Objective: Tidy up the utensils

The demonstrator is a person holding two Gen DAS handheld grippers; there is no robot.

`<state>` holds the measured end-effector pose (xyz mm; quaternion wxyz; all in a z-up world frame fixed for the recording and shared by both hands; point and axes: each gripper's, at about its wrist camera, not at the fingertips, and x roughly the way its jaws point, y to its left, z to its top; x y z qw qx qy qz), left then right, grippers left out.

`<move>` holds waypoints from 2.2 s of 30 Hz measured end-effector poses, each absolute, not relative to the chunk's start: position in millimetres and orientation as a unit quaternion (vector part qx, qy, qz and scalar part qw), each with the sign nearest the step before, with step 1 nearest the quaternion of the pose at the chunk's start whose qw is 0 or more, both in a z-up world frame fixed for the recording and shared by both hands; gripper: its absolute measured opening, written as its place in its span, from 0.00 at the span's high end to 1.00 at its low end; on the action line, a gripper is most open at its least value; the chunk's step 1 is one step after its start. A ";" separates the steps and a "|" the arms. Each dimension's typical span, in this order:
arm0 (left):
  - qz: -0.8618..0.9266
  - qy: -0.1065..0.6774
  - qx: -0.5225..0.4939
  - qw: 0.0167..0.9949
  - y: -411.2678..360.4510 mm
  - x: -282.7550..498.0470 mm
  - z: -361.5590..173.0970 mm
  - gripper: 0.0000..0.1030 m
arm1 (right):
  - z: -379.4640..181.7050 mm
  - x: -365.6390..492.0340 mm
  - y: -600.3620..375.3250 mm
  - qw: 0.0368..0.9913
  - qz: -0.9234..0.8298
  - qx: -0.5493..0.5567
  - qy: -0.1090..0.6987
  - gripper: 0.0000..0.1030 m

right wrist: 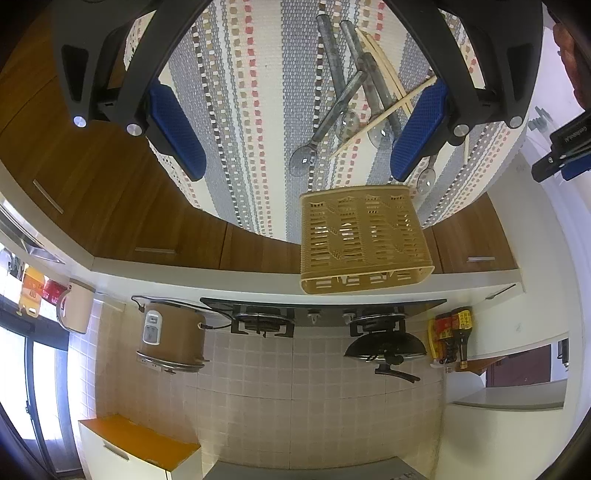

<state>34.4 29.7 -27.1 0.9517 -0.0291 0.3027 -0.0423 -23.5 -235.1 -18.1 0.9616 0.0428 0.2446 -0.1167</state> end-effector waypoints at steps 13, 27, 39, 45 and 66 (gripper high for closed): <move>-0.055 0.316 -0.044 0.946 33.2 45.7 -32.2 0.23 | -20.6 -14.6 -239.3 0.957 -0.123 0.038 0.259 0.08; -0.188 0.492 -0.163 0.834 41.7 167.1 -83.3 0.45 | -35.8 65.5 -309.8 0.891 0.016 0.208 0.404 0.28; -0.191 0.540 -0.101 0.814 -22.5 229.9 -102.6 0.45 | -96.9 140.5 -323.4 0.808 0.007 0.226 0.544 0.40; -0.183 0.562 -0.088 0.802 -32.6 248.0 -110.8 0.43 | -125.1 162.2 -317.9 0.776 -0.015 0.237 0.584 0.44; -0.103 0.550 0.057 0.827 -102.2 260.6 -127.3 0.66 | -139.4 190.0 -266.5 0.773 -0.084 0.110 0.619 0.68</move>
